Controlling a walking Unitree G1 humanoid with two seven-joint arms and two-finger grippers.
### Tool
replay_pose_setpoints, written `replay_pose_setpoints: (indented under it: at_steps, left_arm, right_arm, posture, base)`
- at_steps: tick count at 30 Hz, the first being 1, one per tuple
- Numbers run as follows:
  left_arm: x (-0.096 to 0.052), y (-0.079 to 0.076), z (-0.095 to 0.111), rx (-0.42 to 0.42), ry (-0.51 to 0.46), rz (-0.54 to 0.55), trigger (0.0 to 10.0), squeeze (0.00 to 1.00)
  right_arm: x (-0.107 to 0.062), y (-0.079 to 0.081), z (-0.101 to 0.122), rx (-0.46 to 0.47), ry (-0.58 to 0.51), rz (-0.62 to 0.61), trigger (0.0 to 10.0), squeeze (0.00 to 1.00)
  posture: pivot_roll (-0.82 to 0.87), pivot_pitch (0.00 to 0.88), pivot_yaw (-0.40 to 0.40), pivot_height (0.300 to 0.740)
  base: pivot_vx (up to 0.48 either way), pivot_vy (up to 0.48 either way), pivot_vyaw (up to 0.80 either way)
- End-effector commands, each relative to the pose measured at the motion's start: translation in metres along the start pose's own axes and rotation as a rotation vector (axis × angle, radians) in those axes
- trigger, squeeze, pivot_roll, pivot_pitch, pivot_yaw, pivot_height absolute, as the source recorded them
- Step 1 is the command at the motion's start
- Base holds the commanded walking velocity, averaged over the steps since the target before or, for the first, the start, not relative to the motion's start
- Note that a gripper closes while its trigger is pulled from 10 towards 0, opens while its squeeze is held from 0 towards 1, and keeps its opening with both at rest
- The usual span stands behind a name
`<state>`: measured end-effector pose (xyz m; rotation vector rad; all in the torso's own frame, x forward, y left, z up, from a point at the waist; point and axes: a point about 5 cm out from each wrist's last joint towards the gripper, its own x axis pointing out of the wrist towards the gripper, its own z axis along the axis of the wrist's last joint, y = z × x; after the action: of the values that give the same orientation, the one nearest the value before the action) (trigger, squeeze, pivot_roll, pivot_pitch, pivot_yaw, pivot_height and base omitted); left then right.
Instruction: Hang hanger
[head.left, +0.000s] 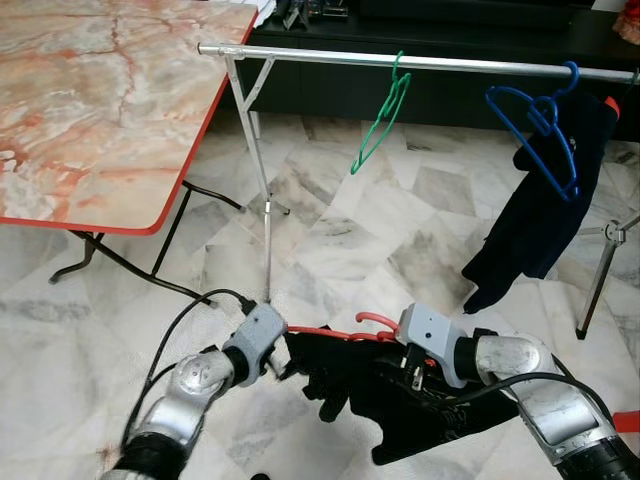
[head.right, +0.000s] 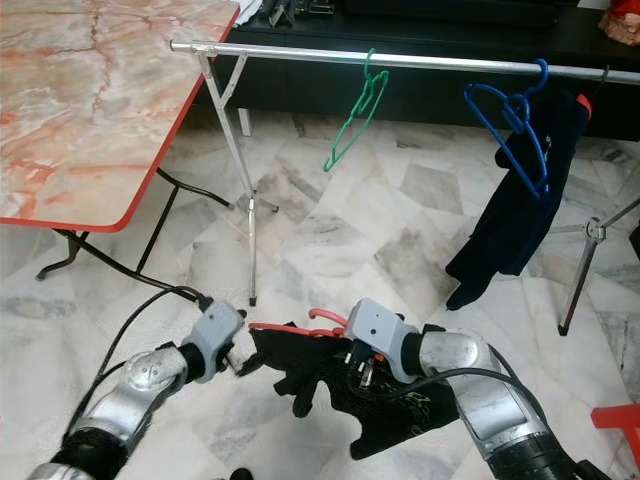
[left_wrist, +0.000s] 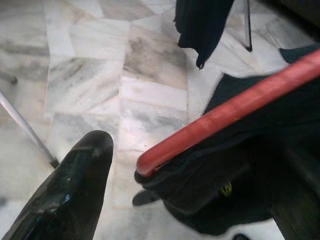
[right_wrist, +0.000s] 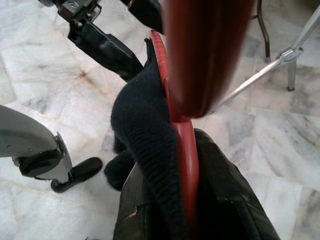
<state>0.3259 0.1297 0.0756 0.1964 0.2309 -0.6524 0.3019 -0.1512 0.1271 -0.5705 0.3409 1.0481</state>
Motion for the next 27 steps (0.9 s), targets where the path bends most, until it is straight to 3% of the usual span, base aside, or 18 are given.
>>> replay_pose_setpoints:
  at_steps: [1,4,8,10,12,15,16,19,21,23,27]
  left_arm:
    - [-0.003,0.0,-0.011,-0.05,0.032,0.014,10.0,0.0]
    - [-0.004,-0.006,-0.023,-0.146,0.08,-0.042,10.0,0.0]
    - [-0.007,-0.006,-0.034,-0.133,0.141,-0.032,10.0,0.0]
    - [-0.009,0.004,-0.038,-0.228,0.151,0.063,10.0,0.0]
    - [-0.009,0.005,-0.038,-0.239,0.148,0.08,10.0,0.0]
    - [-0.011,0.013,-0.04,-0.359,0.133,0.156,10.0,0.0]
    - [-0.011,0.013,-0.04,-0.359,0.133,0.156,10.0,0.0]
    - [-0.01,0.006,-0.039,-0.435,0.084,0.068,9.8,0.0]
    - [-0.008,0.0,-0.032,-0.508,-0.007,-0.019,10.0,0.0]
    - [-0.008,-0.002,-0.03,-0.515,-0.027,-0.048,10.0,0.0]
    - [-0.009,-0.007,-0.031,-0.429,-0.001,-0.141,10.0,0.0]
  right_arm:
    - [-0.002,0.002,0.004,0.004,-0.027,0.002,10.0,0.0]
    - [-0.004,0.003,0.007,0.001,-0.035,-0.004,10.0,0.0]
    - [-0.006,0.001,0.011,-0.003,-0.048,-0.018,10.0,0.0]
    - [-0.01,-0.002,0.015,-0.002,-0.063,-0.046,10.0,0.0]
    - [-0.01,-0.003,0.016,-0.001,-0.065,-0.048,10.0,0.0]
    - [-0.011,-0.003,0.017,-0.001,-0.071,-0.053,10.0,0.0]
    - [-0.011,-0.003,0.017,-0.001,-0.071,-0.053,10.0,0.0]
    - [-0.012,0.0,0.022,0.002,-0.088,-0.047,10.0,0.0]
    - [-0.012,0.005,0.024,-0.003,-0.099,-0.01,10.0,0.0]
    - [-0.012,0.008,0.025,-0.011,-0.102,0.007,10.0,0.0]
    - [-0.015,0.01,0.023,-0.015,-0.097,0.021,10.0,0.0]
  posture:
    - [-0.01,0.227,-0.031,0.74]
    - [-0.01,0.231,-0.029,0.74]
    - [-0.01,0.232,-0.029,0.74]
    - [-0.01,0.236,-0.026,0.74]
    - [-0.01,0.236,-0.026,0.74]
    - [-0.01,0.237,-0.025,0.74]
    - [-0.01,0.237,-0.025,0.74]
    - [-0.02,0.238,-0.025,0.74]
    - [-0.02,0.238,-0.024,0.74]
    - [-0.02,0.237,-0.025,0.74]
    - [-0.03,0.238,-0.026,0.74]
  base:
    - [0.0,0.0,0.0]
    - [0.0,0.0,0.0]
    - [0.0,0.0,0.0]
    - [0.0,0.0,0.0]
    - [0.0,0.0,0.0]
    - [0.0,0.0,0.0]
    - [0.0,0.0,0.0]
    - [0.0,0.0,0.0]
    - [0.0,0.0,0.0]
    - [0.0,0.0,0.0]
    - [0.0,0.0,0.0]
